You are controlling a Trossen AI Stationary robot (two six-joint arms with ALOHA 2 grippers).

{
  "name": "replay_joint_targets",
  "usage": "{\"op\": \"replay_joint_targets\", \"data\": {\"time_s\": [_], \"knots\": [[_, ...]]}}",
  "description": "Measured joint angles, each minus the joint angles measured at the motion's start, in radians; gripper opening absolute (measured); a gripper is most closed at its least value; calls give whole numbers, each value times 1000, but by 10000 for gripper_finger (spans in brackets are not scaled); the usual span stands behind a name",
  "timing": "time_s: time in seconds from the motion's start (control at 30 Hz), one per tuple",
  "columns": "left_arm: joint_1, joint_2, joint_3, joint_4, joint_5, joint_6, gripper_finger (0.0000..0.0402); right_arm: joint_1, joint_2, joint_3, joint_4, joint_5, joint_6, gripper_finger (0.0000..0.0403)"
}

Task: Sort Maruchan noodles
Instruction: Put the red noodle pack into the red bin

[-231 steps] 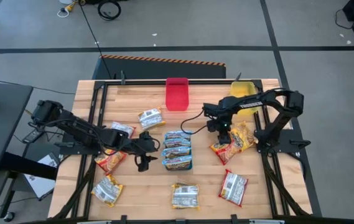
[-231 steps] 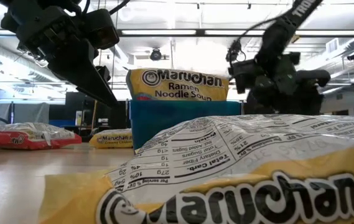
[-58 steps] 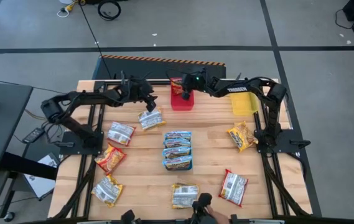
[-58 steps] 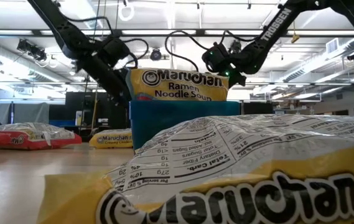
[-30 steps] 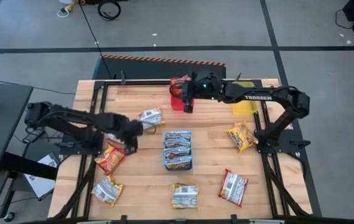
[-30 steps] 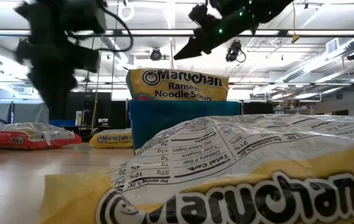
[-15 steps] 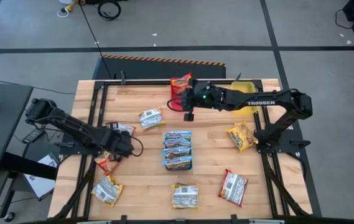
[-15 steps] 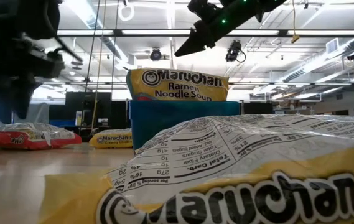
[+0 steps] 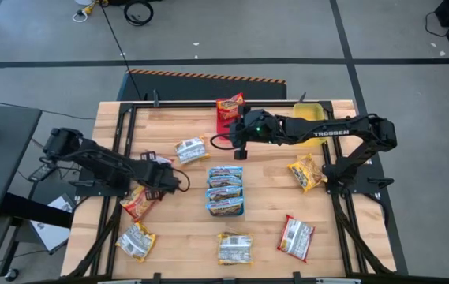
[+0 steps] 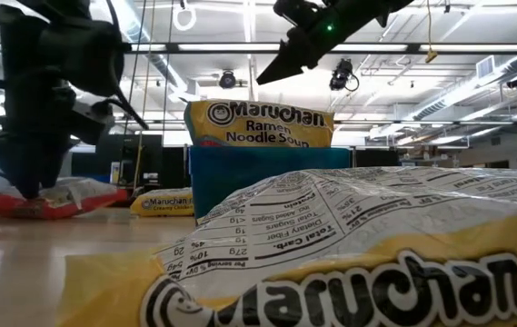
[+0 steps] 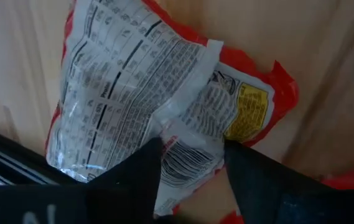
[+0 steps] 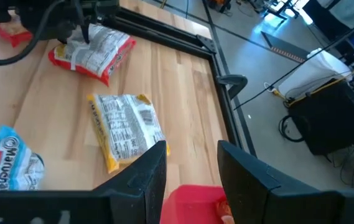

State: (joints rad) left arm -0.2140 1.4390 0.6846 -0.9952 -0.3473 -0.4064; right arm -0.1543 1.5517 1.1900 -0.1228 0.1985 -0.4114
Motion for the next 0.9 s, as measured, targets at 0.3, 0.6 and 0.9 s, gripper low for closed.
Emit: {"op": "replay_joint_targets", "data": {"time_s": [0.3, 0.6, 0.9], "knots": [[11, 19, 30, 65, -36, 20, 34, 0, 0, 0, -7, 29, -6, 148], [67, -80, 152, 32, -11, 77, 5, 89, -40, -1, -6, 139, -222, 148], [163, -393, 290, 7, -17, 203, 4, 98, -127, -108, 94, -2, -230, 148]]}}
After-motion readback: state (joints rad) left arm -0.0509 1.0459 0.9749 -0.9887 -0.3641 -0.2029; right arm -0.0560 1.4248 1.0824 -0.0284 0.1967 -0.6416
